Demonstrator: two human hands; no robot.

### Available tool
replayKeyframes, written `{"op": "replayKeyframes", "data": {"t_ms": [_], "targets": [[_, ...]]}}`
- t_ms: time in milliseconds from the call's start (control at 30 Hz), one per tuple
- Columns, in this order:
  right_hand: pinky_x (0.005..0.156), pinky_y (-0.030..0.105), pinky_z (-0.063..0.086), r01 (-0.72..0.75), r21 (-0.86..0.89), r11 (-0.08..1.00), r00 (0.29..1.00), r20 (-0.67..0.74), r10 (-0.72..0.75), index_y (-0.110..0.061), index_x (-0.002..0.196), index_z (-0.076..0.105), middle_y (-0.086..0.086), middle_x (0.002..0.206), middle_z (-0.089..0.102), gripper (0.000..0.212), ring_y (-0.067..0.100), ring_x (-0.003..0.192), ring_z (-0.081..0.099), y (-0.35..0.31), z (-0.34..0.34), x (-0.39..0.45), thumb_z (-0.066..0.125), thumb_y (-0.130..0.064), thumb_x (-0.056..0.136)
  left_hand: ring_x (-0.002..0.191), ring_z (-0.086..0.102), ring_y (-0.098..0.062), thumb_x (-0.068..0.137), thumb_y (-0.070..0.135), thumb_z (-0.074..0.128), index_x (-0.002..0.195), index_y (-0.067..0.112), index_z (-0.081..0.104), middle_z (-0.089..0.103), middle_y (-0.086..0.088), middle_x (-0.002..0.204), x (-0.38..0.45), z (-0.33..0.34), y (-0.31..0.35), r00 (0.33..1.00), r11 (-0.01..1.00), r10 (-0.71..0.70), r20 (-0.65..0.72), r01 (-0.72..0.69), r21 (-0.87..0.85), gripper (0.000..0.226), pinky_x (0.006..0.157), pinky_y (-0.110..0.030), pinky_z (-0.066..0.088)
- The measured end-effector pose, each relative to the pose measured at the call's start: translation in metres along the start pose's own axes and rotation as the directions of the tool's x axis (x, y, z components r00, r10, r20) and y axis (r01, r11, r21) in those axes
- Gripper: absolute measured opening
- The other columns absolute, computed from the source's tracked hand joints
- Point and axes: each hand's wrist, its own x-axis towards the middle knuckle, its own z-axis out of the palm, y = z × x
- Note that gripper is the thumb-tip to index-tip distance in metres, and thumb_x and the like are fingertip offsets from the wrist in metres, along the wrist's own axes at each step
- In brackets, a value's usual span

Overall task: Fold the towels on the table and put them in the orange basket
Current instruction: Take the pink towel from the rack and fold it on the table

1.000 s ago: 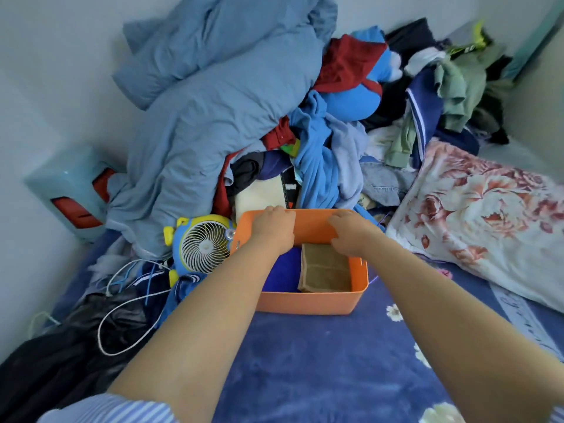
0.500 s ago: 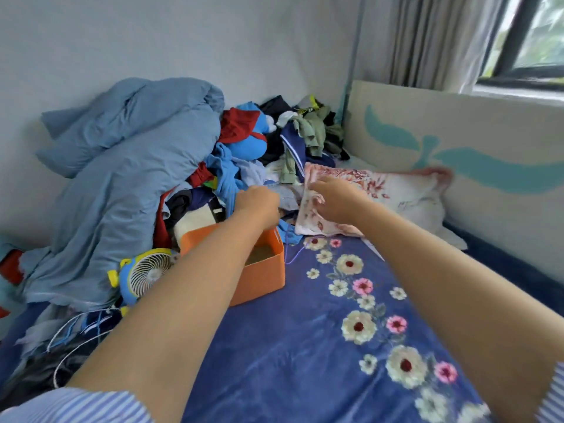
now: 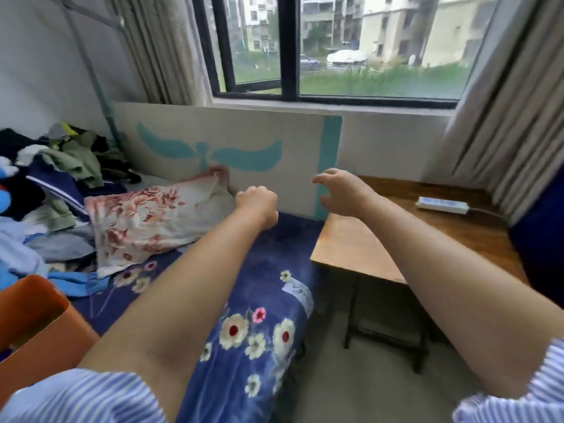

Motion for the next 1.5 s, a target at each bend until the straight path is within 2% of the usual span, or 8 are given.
{"op": "replayKeyframes", "data": {"t_ms": [333,567,833,1033,1200,1300,1400,1500], "targets": [[0.102,0.035,0.039,-0.357,0.007,0.934,0.929,-0.105,0.356,-0.009,0.127,0.051,0.009,0.133,0.048,0.039,0.026,0.122,0.046,0.279,-0.074,-0.104,0.047,-0.01,0.088,0.11,0.055,-0.03,0.087,0.017,0.048,0.112,0.01,0.061,0.057,-0.012,0.119,0.105,-0.061,0.299,0.926,0.932,0.344,-0.154,-0.357,-0.063,0.028,0.083,-0.035,0.045],[0.102,0.034,0.036,-0.564,0.016,0.826,0.816,-0.143,0.56,-0.006,0.131,0.046,0.014,0.138,0.045,0.041,0.028,0.127,0.042,0.456,-0.106,-0.186,0.048,-0.01,0.09,0.104,0.056,-0.031,0.084,0.009,0.046,0.1,0.007,0.063,0.06,-0.012,0.112,0.156,-0.084,0.48,0.841,0.831,0.506,-0.19,-0.535,-0.153,0.024,0.069,-0.031,0.04],[0.09,0.033,0.042,-0.76,0.012,0.649,0.638,-0.175,0.75,0.001,0.114,0.061,0.021,0.122,0.058,0.03,0.032,0.111,0.053,0.6,-0.116,-0.23,0.05,-0.006,0.086,0.105,0.055,-0.031,0.087,0.014,0.044,0.105,0.008,0.062,0.059,-0.011,0.114,0.226,-0.086,0.614,0.733,0.728,0.646,-0.213,-0.676,-0.118,0.026,0.068,-0.031,0.038],[0.091,0.033,0.041,-0.84,0.003,0.542,0.535,-0.154,0.831,0.0,0.114,0.061,0.018,0.122,0.061,0.03,0.032,0.112,0.055,0.691,-0.118,-0.22,0.051,-0.007,0.086,0.081,0.046,-0.022,0.089,0.013,0.043,0.065,0.015,0.043,0.043,0.0,0.076,0.304,-0.088,0.71,0.667,0.654,0.733,-0.134,-0.745,-0.131,0.024,0.047,-0.025,0.026],[0.09,0.034,0.045,-0.885,0.062,0.462,0.451,-0.134,0.882,0.0,0.115,0.06,0.019,0.12,0.061,0.031,0.032,0.11,0.056,0.751,-0.104,-0.207,0.05,-0.008,0.087,0.082,0.043,-0.018,0.092,0.025,0.047,0.11,0.012,0.053,0.044,-0.001,0.092,0.344,-0.087,0.768,0.555,0.535,0.823,-0.122,-0.829,-0.164,0.023,0.046,-0.024,0.026],[0.088,0.04,0.048,-0.91,0.102,0.402,0.392,-0.105,0.914,0.004,0.108,0.062,0.022,0.112,0.063,0.027,0.034,0.103,0.058,0.785,-0.09,-0.2,0.049,-0.009,0.088,0.084,0.042,-0.016,0.093,0.024,0.046,0.12,0.009,0.052,0.044,0.001,0.087,0.361,-0.079,0.804,0.553,0.523,0.827,-0.097,-0.822,-0.227,0.031,0.052,-0.025,0.033],[0.076,0.036,0.049,-0.916,0.129,0.38,0.368,-0.106,0.924,0.009,0.096,0.063,0.023,0.099,0.065,0.026,0.035,0.093,0.06,0.816,-0.079,-0.194,0.047,-0.01,0.089,0.091,0.046,-0.017,0.095,0.023,0.044,0.118,0.006,0.053,0.054,-0.006,0.105,0.373,-0.068,0.836,0.579,0.523,0.809,-0.096,-0.786,-0.33,0.03,0.068,-0.029,0.041],[0.072,0.035,0.048,-0.919,0.14,0.367,0.351,-0.129,0.928,0.006,0.092,0.064,0.02,0.094,0.066,0.027,0.033,0.089,0.06,0.854,-0.071,-0.188,0.044,-0.011,0.09,0.086,0.045,-0.016,0.095,0.022,0.043,0.102,0.011,0.055,0.047,0.001,0.085,0.386,-0.054,0.866,0.618,0.527,0.784,-0.064,-0.716,-0.458,0.018,0.064,-0.027,0.039]]}}
